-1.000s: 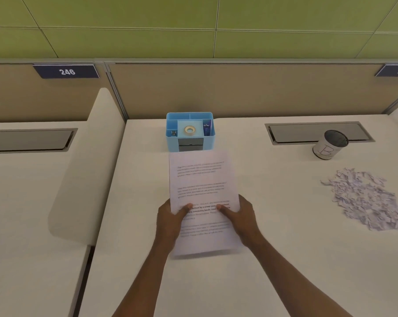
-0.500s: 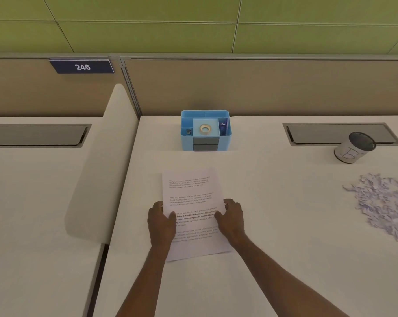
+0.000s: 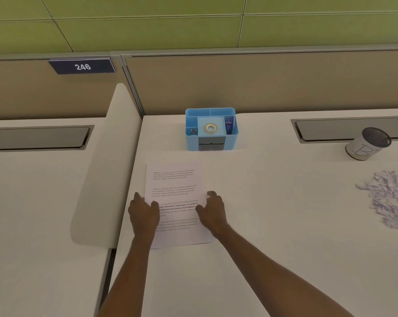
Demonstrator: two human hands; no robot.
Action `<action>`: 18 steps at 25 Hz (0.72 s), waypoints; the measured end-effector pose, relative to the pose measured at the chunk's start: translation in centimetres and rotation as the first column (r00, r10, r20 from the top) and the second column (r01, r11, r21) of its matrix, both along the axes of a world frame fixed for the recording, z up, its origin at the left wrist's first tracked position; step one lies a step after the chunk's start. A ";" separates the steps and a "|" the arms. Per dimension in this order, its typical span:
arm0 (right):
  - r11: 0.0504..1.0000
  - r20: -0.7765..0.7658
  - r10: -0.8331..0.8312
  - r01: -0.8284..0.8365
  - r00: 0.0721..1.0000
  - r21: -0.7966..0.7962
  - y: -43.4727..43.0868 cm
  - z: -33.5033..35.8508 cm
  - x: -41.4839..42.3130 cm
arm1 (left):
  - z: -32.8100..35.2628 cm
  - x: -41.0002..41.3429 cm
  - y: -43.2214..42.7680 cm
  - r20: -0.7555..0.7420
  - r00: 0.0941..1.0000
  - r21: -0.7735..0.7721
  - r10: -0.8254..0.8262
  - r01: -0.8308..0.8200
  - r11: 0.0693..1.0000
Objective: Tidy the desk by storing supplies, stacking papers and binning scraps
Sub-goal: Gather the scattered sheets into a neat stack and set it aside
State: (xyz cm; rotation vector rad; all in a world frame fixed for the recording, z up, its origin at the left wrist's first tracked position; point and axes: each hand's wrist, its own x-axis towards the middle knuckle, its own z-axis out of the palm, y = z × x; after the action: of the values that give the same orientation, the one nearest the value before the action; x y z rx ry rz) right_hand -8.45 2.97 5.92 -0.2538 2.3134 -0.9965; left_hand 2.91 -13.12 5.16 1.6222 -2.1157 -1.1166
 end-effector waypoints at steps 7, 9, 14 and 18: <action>0.996 0.024 -0.020 0.022 1.000 -0.091 -1.5 0.4 0.7 | 0.5 -0.1 -2.1 -0.023 1.000 0.029 0.019 -0.018 0.999; 0.994 0.035 -0.018 0.022 0.999 -0.103 -1.6 0.4 0.8 | 0.5 -0.1 -2.5 -0.004 1.000 0.025 0.010 -0.010 1.000; 0.993 0.051 -0.010 0.016 0.999 -0.118 -1.5 0.2 1.1 | -1.1 0.2 -3.6 0.046 0.998 -0.035 -0.032 0.033 0.999; 0.991 0.056 0.000 0.007 0.998 -0.132 -1.3 0.1 1.7 | -1.5 0.5 -3.5 0.084 0.995 -0.046 -0.062 0.066 0.997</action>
State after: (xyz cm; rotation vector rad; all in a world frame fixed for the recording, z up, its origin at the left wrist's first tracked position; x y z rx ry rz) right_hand -6.79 1.66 5.99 -0.2718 2.2016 -1.1459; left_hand 3.42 -16.59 3.67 1.6158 -2.2432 -1.0246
